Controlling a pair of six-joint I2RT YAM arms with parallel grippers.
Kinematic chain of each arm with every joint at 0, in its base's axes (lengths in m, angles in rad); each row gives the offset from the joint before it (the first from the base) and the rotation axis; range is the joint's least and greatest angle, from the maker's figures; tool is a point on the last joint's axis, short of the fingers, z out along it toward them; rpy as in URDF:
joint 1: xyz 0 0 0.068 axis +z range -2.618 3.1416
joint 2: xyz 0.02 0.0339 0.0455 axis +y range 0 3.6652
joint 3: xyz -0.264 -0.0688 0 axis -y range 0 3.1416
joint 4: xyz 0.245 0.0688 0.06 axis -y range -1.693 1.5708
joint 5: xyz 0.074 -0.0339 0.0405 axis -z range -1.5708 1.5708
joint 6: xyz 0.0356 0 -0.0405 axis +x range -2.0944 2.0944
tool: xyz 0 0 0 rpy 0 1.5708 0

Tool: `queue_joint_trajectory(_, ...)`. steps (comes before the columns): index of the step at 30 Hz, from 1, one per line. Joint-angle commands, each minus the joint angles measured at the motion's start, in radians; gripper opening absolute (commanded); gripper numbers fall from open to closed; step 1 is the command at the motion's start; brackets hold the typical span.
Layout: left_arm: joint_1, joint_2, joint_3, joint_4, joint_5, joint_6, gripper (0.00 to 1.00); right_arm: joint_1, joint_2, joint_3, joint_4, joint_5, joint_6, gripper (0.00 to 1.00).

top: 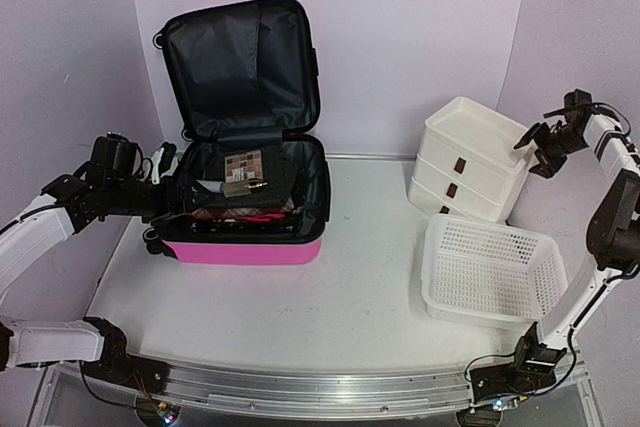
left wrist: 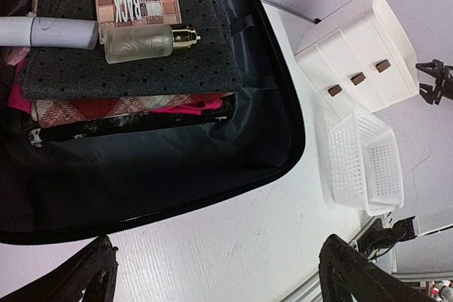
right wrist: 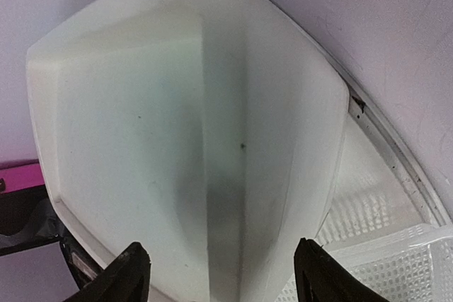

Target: Open, take out, and arrange the luggage

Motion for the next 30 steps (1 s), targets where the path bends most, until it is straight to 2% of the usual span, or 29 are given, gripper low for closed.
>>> queue_joint_trajectory(1, -0.001, 0.014, 0.013, 0.005, 0.034, -0.019, 0.99, 0.032, -0.014, -0.057, 0.076, -0.049, 0.019, 0.59)
queue_joint_trajectory(4, -0.002, 0.019, 0.014, 0.005, 0.04, -0.026, 0.99, 0.085, -0.029, -0.082, 0.1, -0.059, 0.038, 0.49)
queue_joint_trajectory(6, -0.002, 0.021, 0.014, 0.005, 0.042, -0.026, 0.99, 0.124, -0.035, -0.094, 0.112, -0.059, 0.063, 0.47)
queue_joint_trajectory(14, -0.002, 0.005, 0.003, 0.005, 0.051, -0.032, 1.0, 0.292, -0.056, -0.144, 0.216, 0.011, 0.196, 0.45)
queue_joint_trajectory(18, -0.002, -0.017, -0.009, 0.005, 0.046, -0.03, 0.99, 0.369, -0.035, -0.136, 0.243, 0.02, 0.204, 0.45)
queue_joint_trajectory(25, -0.002, -0.041, -0.024, 0.005, 0.051, -0.032, 1.0, 0.419, -0.028, -0.145, 0.25, 0.014, 0.188, 0.45)
queue_joint_trajectory(28, -0.001, -0.044, -0.025, 0.005, 0.053, -0.03, 0.99, 0.427, -0.048, -0.153, 0.251, 0.006, 0.164, 0.52)
queue_joint_trajectory(30, -0.001, -0.041, -0.019, 0.005, 0.051, -0.022, 0.99, 0.426, -0.056, -0.136, 0.244, 0.003, 0.136, 0.62)
